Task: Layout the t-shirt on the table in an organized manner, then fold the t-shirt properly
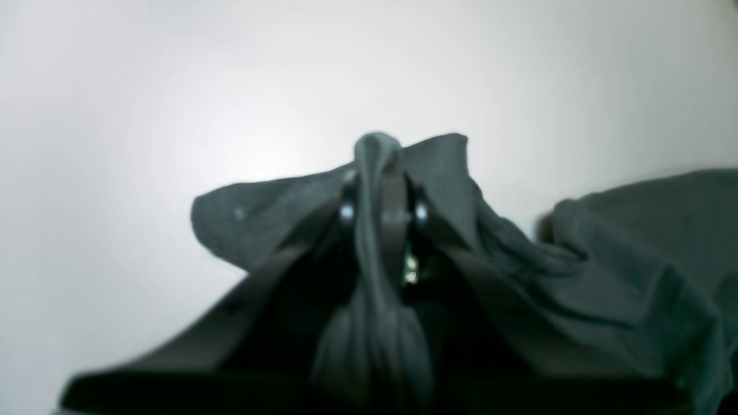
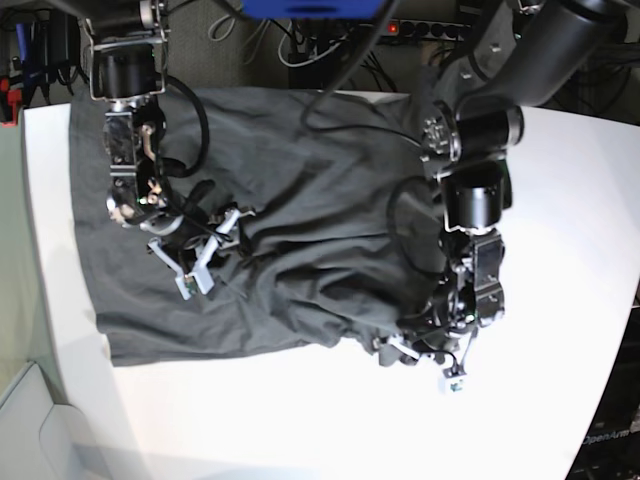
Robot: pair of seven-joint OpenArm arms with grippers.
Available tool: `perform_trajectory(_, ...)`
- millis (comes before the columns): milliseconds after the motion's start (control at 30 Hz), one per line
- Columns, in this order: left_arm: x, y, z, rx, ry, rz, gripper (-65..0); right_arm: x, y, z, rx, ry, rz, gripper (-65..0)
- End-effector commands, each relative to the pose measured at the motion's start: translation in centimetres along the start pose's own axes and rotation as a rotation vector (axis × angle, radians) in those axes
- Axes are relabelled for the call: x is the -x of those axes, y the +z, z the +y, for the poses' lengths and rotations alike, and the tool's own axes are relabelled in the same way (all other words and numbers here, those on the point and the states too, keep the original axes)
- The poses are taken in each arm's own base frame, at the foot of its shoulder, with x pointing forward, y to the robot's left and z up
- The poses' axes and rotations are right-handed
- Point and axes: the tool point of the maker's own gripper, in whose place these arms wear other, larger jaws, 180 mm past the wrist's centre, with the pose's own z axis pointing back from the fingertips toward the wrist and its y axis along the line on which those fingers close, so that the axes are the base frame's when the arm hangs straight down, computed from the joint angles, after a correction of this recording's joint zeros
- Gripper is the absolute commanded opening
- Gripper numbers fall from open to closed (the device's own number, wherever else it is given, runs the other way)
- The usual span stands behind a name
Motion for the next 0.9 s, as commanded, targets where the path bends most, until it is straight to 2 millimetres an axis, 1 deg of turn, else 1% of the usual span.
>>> perform_trajectory(0,-6.1,0.8,-0.7,0.013,-0.017,-0.155,-64.9,0.9,0.1,-0.3,0.007,0.014,0.053,-31.5)
perform_trajectory(100,-9.4,1.8,-0.9,0.01,-0.033,-0.252,-64.9,0.9,0.1,-0.3,0.007,0.014,0.054,-31.5)
perform_trajectory(200,-11.0,2.1,-1.1,0.014,-0.039,-0.287,-64.9,0.9,0.1,-0.3,0.007,0.014,0.054,-31.5)
perform_trajectory(267,-11.4,2.3,-1.0,0.01,-0.042,-0.296,-64.9,0.9,0.1,-0.3,0.007,0.014,0.054,-31.5)
perform_trajectory(333,-11.8,2.6,-0.2,-0.004,-0.049,-0.305,-64.9,0.9,0.1,-0.3,0.007,0.014,0.054,-31.5)
perform_trajectory(400,-12.0,2.6,-0.1,-0.006,-0.051,-0.309,-64.9,0.9,0.1,-0.3,0.007,0.014,0.054,-31.5)
perform_trajectory(467,-12.1,2.7,0.0,-0.009,-0.052,-0.309,-65.0,0.9,0.1,-0.3,0.007,0.014,0.054,-31.5)
perform_trajectory(533,-12.2,2.9,1.1,-0.027,-0.06,-0.31,-65.0,0.9,0.1,-0.3,0.007,0.014,0.054,-31.5)
perform_trajectory(667,-12.1,3.0,1.4,-0.032,-0.061,-0.308,-65.0,1.0,0.1,-0.2,0.007,0.013,0.056,-31.5)
perform_trajectory(767,-12.1,3.0,1.4,-0.032,-0.061,-0.302,-65.0,0.4,0.3,-0.2,0.009,0.023,0.038,-31.4)
perform_trajectory(867,-13.0,3.6,1.5,-0.039,-0.071,-0.329,-65.0,-0.7,0.8,0.1,0.011,0.041,0.007,-31.4)
